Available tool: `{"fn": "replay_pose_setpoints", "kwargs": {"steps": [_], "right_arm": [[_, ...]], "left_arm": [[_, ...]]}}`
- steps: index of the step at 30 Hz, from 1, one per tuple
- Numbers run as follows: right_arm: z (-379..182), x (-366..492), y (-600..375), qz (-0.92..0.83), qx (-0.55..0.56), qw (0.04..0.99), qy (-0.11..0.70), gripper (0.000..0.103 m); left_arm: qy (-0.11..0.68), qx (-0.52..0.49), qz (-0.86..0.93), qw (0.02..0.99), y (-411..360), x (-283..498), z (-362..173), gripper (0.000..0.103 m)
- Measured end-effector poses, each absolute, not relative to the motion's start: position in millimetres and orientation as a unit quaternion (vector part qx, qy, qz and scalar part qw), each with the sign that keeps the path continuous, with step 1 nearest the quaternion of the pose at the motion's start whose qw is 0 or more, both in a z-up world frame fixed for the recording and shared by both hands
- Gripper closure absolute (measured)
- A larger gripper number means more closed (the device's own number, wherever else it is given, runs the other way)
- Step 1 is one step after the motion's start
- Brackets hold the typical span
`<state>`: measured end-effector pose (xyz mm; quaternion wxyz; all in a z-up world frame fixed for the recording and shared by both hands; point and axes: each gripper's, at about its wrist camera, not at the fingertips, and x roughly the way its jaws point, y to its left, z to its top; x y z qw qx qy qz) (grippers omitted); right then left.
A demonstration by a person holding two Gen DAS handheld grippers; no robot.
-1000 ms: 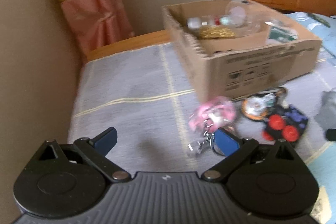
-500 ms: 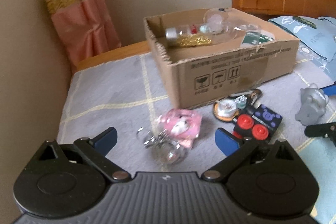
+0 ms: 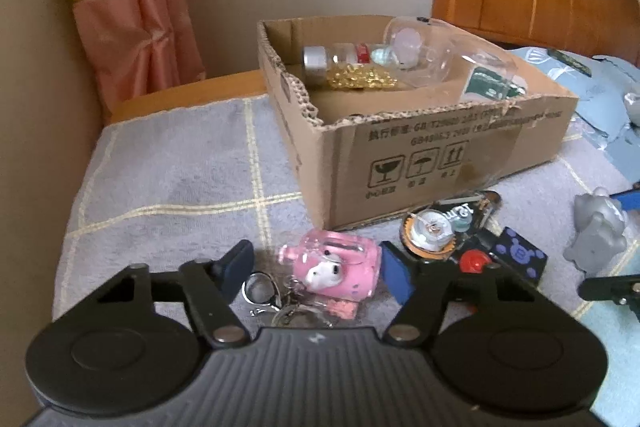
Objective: Organize rigid objects
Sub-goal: 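Close left gripper on the pink keychain while right gripper grasps the grey cat figurine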
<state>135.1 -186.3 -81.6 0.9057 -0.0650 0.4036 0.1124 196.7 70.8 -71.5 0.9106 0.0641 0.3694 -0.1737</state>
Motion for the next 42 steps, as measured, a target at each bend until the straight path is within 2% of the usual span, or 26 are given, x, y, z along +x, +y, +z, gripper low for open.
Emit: {"fn": "replay_pose_setpoints", "kwargs": {"steps": [6, 9, 13, 17, 42], "right_arm": [[-80.2, 137.8, -179.6, 0.124, -0.075, 0.908, 0.394, 0.003], [-80.2, 139.2, -177.6, 0.126, -0.08, 0.907, 0.393, 0.007], [-79.2, 139.9, -177.7, 0.126, -0.085, 0.907, 0.392, 0.012], [-76.7, 142.6, -181.8, 0.118, -0.079, 0.907, 0.396, 0.023], [-44.1, 126.8, -195.5, 0.137, -0.083, 0.904, 0.396, 0.025]], "left_arm": [[0.372, 0.07, -0.182, 0.907, 67.0, 194.8, -75.2, 0.041], [0.374, 0.068, -0.18, 0.907, 66.8, 195.6, -74.9, 0.05], [0.377, 0.068, -0.179, 0.906, 66.7, 196.7, -75.1, 0.05], [0.38, 0.067, -0.175, 0.906, 66.4, 197.7, -75.1, 0.05], [0.412, 0.083, -0.175, 0.89, 63.8, 180.0, -39.4, 0.051]]}}
